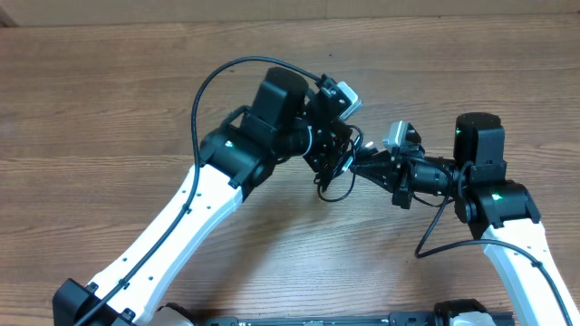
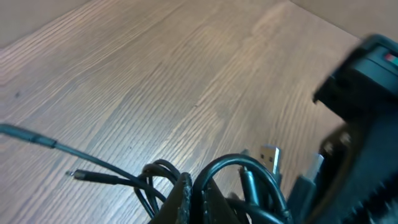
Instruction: Untangle cables
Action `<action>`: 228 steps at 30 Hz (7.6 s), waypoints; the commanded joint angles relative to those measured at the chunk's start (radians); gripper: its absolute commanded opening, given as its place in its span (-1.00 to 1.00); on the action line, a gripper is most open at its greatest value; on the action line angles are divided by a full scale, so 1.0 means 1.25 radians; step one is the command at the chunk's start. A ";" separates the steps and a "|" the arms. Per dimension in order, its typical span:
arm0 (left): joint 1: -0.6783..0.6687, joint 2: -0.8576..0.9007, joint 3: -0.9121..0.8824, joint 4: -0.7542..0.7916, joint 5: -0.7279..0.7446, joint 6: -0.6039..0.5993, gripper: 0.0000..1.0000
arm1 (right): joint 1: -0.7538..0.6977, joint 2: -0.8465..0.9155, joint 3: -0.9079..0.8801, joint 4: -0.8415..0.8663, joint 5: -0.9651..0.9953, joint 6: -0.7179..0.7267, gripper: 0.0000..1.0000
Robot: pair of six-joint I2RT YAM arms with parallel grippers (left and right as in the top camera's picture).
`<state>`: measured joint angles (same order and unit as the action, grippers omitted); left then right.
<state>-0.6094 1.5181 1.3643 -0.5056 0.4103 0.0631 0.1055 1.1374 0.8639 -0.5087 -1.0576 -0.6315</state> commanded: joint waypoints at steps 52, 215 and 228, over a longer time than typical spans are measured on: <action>-0.027 -0.016 0.025 0.042 -0.161 -0.226 -0.92 | 0.005 0.057 0.014 -0.002 0.002 0.005 -0.03; 0.163 -0.220 -0.114 -0.422 0.414 0.461 -0.91 | -0.071 0.107 0.015 0.195 -0.265 0.251 -0.26; 0.163 -0.201 -0.114 -0.459 0.423 0.334 -0.91 | -0.069 0.107 0.015 0.398 -0.269 0.203 -0.10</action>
<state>-0.4114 1.2465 1.2068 -1.0786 0.9070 0.5434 0.0147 1.2720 0.8639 -0.0425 -1.3838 -0.3546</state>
